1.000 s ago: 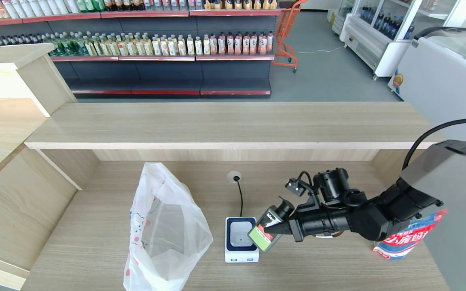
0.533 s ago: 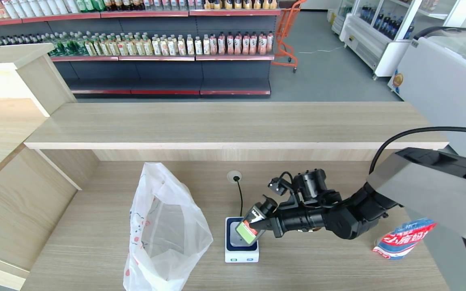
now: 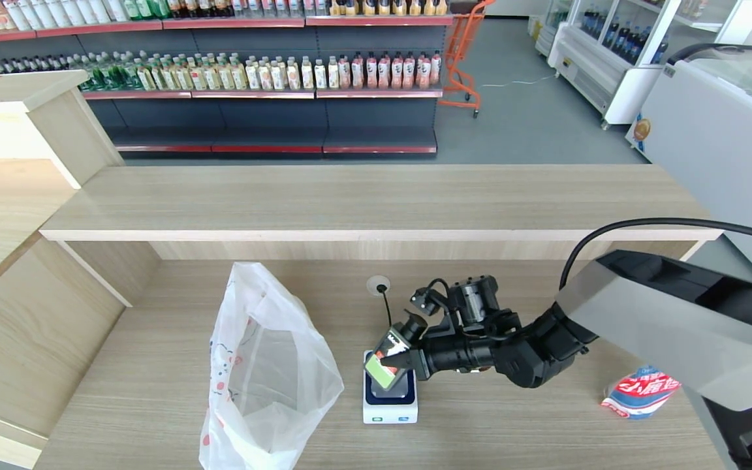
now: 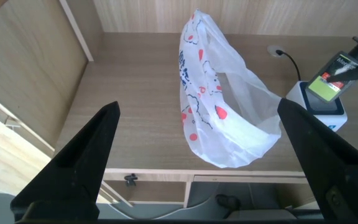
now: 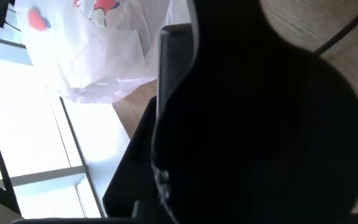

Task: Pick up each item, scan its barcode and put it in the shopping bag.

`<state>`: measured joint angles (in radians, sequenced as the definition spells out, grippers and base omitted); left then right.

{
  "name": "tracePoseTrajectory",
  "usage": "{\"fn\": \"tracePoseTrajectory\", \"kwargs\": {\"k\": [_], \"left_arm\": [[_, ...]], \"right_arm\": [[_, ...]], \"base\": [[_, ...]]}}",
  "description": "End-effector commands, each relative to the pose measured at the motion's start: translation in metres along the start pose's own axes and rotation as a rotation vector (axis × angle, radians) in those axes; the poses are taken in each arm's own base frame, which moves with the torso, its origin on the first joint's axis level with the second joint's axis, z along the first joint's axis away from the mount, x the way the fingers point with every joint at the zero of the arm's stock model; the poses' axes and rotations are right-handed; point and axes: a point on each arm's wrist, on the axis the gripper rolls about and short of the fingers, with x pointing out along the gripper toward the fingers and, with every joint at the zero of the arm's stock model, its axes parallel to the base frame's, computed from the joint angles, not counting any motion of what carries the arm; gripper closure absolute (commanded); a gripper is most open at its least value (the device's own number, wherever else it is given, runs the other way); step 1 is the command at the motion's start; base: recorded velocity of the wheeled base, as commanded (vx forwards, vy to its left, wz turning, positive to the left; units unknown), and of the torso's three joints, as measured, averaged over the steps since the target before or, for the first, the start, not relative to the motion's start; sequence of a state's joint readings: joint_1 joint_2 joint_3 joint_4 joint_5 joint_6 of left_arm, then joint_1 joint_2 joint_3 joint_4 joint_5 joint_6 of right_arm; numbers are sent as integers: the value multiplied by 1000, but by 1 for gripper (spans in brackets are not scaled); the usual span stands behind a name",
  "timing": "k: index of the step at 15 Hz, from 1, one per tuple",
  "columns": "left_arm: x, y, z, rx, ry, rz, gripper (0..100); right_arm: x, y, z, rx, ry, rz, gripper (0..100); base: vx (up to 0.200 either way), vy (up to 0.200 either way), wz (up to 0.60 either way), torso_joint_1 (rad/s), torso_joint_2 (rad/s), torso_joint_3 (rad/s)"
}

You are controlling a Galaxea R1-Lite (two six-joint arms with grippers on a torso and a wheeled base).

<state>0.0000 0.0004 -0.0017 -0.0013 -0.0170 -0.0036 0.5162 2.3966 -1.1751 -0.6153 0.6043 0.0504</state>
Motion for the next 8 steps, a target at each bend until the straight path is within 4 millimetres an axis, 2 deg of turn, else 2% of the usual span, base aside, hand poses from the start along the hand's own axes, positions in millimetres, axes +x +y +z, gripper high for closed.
{"fn": "tracePoseTrajectory", "kwargs": {"k": [1, 4, 7, 8], "left_arm": [[0, 0, 0, -1, -1, -1, 0], [0, 0, 0, -1, -1, 0, 0], [0, 0, 0, 1, -1, 0, 0], [0, 0, 0, 1, -1, 0, 0]], "right_arm": [[-8, 4, 9, -6, -22, -2, 100], [-37, 14, 22, 57, -58, -16, 100], [-103, 25, 26, 112, -126, -72, 100], [-116, 25, 26, 108, -151, -87, 100]], "base": [[0, 0, 0, 0, 0, 0], [0, 0, 0, 0, 0, 0], [0, 0, 0, 0, 0, 0], [0, 0, 0, 0, 0, 0]]}}
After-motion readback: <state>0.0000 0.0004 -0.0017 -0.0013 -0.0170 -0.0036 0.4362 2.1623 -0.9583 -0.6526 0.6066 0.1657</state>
